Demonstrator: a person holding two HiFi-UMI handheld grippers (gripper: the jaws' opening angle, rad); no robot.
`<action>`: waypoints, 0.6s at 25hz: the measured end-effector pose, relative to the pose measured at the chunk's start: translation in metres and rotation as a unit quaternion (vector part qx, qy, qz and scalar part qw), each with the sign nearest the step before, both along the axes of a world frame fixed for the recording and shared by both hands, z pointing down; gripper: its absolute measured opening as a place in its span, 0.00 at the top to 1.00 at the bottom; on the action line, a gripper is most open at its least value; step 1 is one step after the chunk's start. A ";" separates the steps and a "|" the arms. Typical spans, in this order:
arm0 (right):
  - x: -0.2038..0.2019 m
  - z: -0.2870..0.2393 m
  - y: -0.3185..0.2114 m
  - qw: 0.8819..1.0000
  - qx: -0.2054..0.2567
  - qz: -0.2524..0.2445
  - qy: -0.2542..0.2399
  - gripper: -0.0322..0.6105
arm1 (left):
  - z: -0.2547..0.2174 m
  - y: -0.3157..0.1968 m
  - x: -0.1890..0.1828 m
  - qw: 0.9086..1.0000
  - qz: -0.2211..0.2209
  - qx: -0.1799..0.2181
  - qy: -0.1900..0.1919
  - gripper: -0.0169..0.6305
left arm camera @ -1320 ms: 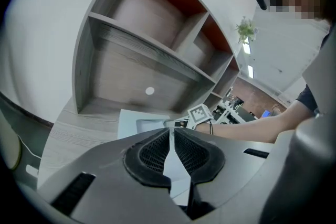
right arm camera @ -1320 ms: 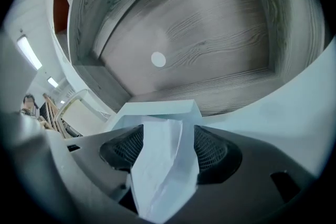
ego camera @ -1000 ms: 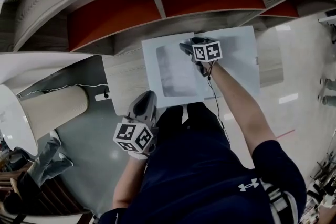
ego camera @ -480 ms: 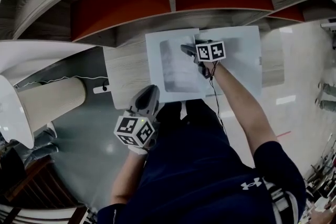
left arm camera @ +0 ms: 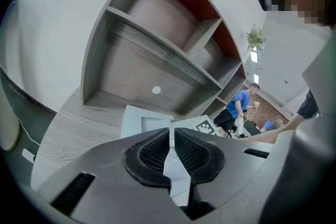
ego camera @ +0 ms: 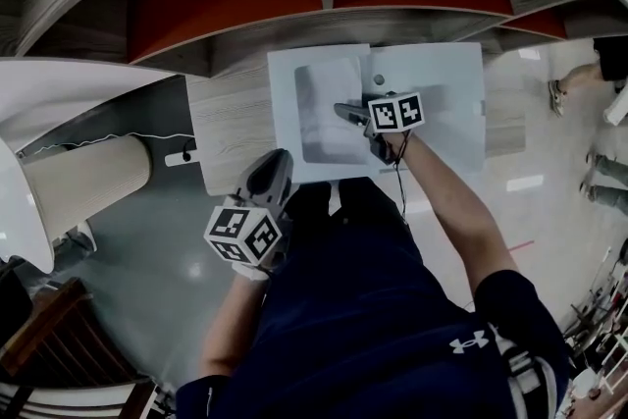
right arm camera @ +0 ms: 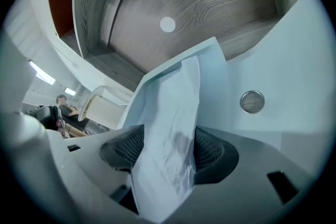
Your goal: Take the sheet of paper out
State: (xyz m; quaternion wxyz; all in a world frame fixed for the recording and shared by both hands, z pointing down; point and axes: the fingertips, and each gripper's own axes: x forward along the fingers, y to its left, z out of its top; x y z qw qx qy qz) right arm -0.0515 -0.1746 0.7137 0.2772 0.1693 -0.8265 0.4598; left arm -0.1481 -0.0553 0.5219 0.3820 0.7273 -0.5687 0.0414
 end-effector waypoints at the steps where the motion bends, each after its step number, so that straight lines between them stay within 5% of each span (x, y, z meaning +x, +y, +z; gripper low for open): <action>1: 0.001 0.001 0.004 1.000 -0.004 -0.004 0.001 0.53 | 0.000 0.000 0.000 1.000 0.000 0.000 0.002 0.91; 6: -0.001 0.001 0.029 0.999 -0.020 -0.029 0.011 0.56 | 0.001 -0.002 0.003 1.000 0.002 -0.003 0.011 0.91; 9: 0.001 0.007 0.035 0.998 0.007 -0.053 0.046 0.81 | 0.002 -0.002 0.004 1.000 0.002 -0.003 0.016 0.91; 15: 0.004 0.005 0.036 0.998 -0.016 -0.037 0.039 0.90 | -0.001 -0.003 0.004 1.000 0.001 0.000 0.018 0.91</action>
